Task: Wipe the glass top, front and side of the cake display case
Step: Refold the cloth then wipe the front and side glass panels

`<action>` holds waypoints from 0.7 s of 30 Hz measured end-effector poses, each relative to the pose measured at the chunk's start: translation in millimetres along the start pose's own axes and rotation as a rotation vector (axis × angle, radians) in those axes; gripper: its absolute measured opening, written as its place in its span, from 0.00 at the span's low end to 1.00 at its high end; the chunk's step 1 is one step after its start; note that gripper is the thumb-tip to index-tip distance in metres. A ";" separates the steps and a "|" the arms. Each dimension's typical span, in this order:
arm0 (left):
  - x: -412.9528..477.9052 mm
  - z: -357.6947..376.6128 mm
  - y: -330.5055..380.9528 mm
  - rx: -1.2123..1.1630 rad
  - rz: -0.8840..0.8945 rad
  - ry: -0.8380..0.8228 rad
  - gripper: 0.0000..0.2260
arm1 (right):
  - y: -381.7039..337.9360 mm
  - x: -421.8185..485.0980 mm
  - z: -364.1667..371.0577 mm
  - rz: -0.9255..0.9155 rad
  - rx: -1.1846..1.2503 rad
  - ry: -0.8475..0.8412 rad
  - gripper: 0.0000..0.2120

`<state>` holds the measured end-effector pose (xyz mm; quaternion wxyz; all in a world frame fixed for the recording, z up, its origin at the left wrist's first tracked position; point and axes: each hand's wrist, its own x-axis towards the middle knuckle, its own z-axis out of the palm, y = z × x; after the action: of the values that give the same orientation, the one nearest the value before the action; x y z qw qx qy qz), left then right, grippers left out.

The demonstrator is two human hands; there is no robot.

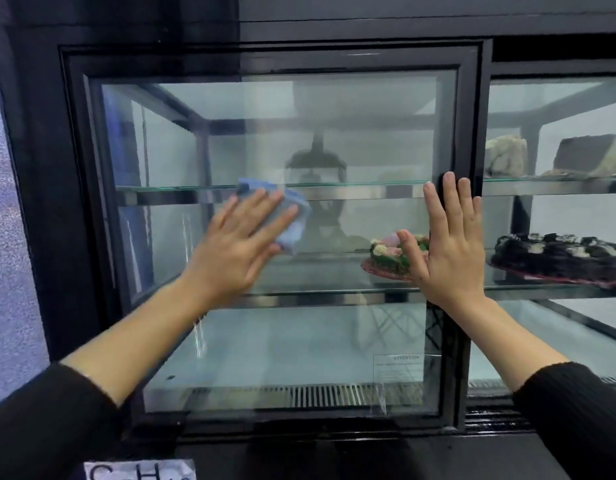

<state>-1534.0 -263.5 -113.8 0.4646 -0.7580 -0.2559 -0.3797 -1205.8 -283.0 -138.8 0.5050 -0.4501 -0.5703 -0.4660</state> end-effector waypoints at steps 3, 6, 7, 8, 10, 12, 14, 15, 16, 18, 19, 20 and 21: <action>88.7 -21.5 -25.4 -0.075 -0.349 0.125 0.23 | 0.9 1.2 -3.0 0.011 0.062 -0.018 0.31; 90.2 -11.1 1.4 -0.044 -0.385 0.157 0.23 | 11.1 -1.8 -10.8 -0.013 0.079 -0.059 0.30; 68.0 -0.7 21.2 -0.039 -0.331 0.141 0.23 | 15.4 -3.1 -13.4 -0.033 0.055 -0.078 0.29; 37.3 9.3 44.8 -0.038 -0.236 0.101 0.23 | 19.2 -4.0 -15.3 -0.050 0.037 -0.093 0.29; -32.9 26.6 90.6 -0.035 0.075 -0.026 0.26 | 22.6 -3.3 -16.0 -0.062 0.039 -0.104 0.29; -80.8 34.1 110.7 0.029 0.428 -0.194 0.26 | 20.7 -2.3 -14.6 -0.061 0.061 -0.103 0.29; -69.9 33.9 96.5 0.042 0.595 -0.251 0.26 | 20.3 -4.3 -11.7 -0.049 0.090 -0.077 0.28; -46.8 31.0 82.4 0.057 0.601 -0.239 0.25 | 21.0 -5.8 -10.5 -0.014 0.120 -0.052 0.28; -16.3 26.0 66.5 0.083 0.556 -0.188 0.24 | 22.3 -7.7 -9.7 0.053 0.161 -0.026 0.28; 52.3 10.9 32.7 0.102 0.293 -0.037 0.22 | 23.5 -11.1 -9.1 0.243 0.263 -0.002 0.31; 84.3 2.4 19.0 0.078 0.119 0.025 0.21 | 23.6 -12.7 -8.7 0.319 0.312 -0.011 0.33; 109.5 -5.6 9.2 0.046 -0.051 0.072 0.22 | 23.4 -13.9 -8.5 0.362 0.350 -0.028 0.34; 126.2 -10.2 5.9 0.018 -0.184 0.118 0.22 | 23.1 -14.8 -8.4 0.374 0.377 -0.045 0.34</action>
<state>-1459.7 -270.9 -11.3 0.4489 -0.7034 -0.2998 -0.4624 -1180.5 -288.1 -151.3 0.6443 -0.4561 -0.5650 -0.2400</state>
